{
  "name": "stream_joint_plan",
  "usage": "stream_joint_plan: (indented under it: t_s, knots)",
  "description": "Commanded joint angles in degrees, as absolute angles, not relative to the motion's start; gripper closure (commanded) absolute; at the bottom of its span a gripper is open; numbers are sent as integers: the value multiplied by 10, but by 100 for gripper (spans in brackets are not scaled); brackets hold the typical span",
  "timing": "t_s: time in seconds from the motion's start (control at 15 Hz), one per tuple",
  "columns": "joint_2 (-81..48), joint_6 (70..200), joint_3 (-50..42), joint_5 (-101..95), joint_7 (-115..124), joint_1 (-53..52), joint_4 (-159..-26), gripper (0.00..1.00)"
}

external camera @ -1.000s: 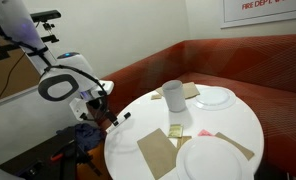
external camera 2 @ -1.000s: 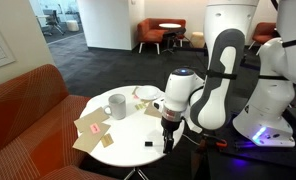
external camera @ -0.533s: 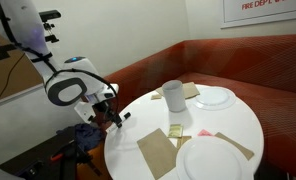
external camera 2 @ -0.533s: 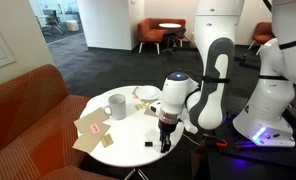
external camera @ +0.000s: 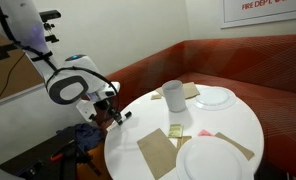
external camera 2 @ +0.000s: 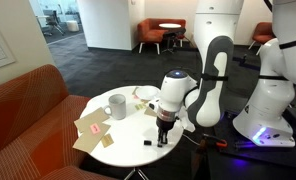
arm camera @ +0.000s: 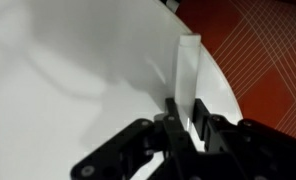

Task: Take the marker from the table and put it in the white cup

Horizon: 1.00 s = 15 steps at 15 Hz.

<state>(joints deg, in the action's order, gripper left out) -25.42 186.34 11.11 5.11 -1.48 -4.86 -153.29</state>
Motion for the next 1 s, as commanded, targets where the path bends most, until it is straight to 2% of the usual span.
stream_joint_plan:
  t_s: [0.0, 0.4, 0.93]
  knots:
    - [-214, 1852, 114, 51, 28, -46, -1546, 95]
    - [-151, 1824, 80, 76, 78, -76, -1542, 95]
    - [-83, 1752, -45, 67, 162, -185, -1508, 95]
